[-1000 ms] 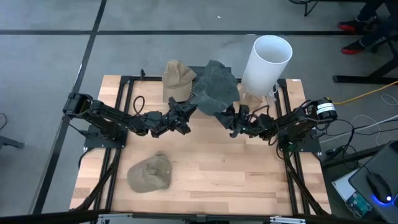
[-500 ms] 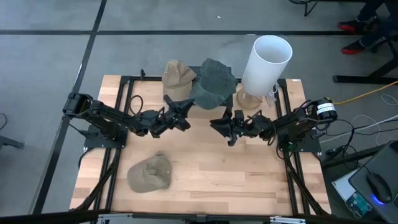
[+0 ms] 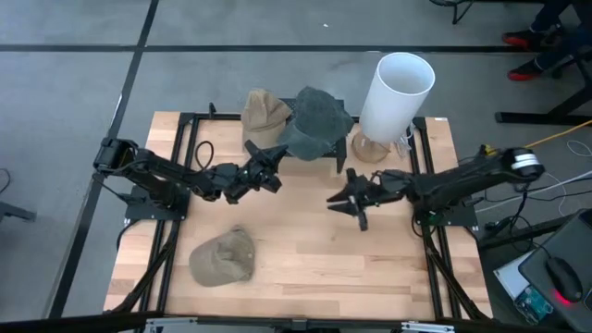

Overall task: Pick & Place hat
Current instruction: Stack the dark green cap on top of the other dark green cap on the shelf

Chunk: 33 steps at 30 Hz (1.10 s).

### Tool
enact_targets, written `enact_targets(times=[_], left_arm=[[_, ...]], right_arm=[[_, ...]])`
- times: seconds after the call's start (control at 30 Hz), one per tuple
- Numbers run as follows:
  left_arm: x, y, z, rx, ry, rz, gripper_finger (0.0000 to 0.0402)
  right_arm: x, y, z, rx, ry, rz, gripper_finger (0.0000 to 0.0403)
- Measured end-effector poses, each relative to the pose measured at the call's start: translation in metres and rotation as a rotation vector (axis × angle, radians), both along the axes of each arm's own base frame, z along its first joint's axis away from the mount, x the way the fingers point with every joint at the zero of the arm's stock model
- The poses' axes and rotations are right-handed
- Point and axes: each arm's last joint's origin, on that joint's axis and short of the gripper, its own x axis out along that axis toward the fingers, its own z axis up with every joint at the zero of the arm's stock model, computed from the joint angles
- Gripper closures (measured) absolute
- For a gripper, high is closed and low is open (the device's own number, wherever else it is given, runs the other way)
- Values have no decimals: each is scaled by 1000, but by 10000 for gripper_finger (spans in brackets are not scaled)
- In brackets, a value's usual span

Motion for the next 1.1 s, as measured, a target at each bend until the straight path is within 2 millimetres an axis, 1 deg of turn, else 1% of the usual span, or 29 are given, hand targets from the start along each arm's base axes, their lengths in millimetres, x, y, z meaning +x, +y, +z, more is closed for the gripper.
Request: enact_targets(times=[0.13,0.2,0.3,0.47,0.57,0.8,0.93,1.1], left_arm=[[1,12,-2,-12,6,29,397],[2,14,-1,14,51,39,397],[7,15,8,18,57,20,397],[17,20,19,3,141,-4,397],[20,26,20,-39,192,15,398],[20,46,21,-57,191,41,398],[20,51,21,-31,216,-18,398],[21,53,23,5,227,-36,398]], right_arm=[[-24,3,-3,-107,179,12,299],[-32,5,-3,-149,217,2,299],[-39,6,-2,-202,243,-4,299],[-42,5,-6,-234,291,5,299],[-44,5,-10,-241,330,8,299],[-45,5,-13,-248,368,12,299],[-45,5,-13,-249,370,12,299],[-45,5,-13,-249,369,12,299]])
